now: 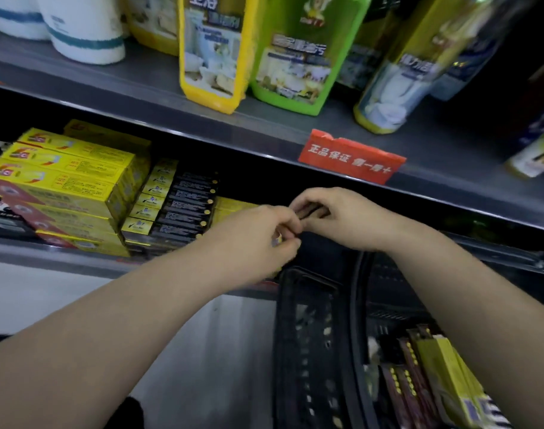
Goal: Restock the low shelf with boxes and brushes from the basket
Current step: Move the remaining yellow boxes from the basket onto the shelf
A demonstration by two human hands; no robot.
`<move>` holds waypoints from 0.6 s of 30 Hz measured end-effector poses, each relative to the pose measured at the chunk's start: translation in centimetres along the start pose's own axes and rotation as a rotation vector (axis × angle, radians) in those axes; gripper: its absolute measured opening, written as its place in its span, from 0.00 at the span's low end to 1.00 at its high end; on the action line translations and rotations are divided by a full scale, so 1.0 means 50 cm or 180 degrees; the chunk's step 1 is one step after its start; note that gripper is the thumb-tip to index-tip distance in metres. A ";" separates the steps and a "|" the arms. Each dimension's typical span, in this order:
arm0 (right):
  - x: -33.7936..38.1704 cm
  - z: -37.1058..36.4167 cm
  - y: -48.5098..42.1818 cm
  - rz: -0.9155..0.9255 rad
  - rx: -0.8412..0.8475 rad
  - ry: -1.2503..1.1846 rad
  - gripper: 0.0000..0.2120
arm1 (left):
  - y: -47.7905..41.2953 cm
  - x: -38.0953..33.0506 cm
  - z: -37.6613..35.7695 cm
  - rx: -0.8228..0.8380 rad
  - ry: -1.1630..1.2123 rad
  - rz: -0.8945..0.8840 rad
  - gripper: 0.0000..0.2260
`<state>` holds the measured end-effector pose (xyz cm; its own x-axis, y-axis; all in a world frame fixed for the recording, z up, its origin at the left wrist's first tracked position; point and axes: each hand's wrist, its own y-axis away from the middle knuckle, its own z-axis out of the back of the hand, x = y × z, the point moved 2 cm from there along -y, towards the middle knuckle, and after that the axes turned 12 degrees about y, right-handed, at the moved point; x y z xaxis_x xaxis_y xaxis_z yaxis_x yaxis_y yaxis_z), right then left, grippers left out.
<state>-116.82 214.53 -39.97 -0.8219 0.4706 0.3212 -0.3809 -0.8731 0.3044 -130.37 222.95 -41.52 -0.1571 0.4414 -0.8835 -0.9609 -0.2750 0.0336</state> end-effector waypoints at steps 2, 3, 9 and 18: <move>-0.033 0.019 0.092 -0.0040 -0.0175 -0.0485 0.08 | 0.007 -0.048 -0.037 0.0207 -0.0073 -0.0304 0.09; -0.054 0.023 0.133 -0.0097 -0.0215 -0.0786 0.07 | 0.012 -0.069 -0.056 0.0335 -0.0066 -0.0450 0.09; -0.273 -0.047 0.346 -0.1320 -0.0086 -0.1824 0.07 | 0.007 -0.160 -0.219 0.1082 -0.0086 -0.0851 0.09; -0.565 -0.295 0.509 -0.2867 0.1439 0.0136 0.30 | -0.014 -0.136 -0.343 0.1406 -0.0385 -0.0528 0.06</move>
<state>-109.56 177.11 -54.54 -0.3251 0.9183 -0.2257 -0.6783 -0.0602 0.7323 -124.72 205.48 -43.58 0.0062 0.5520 -0.8338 -0.9760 0.1849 0.1151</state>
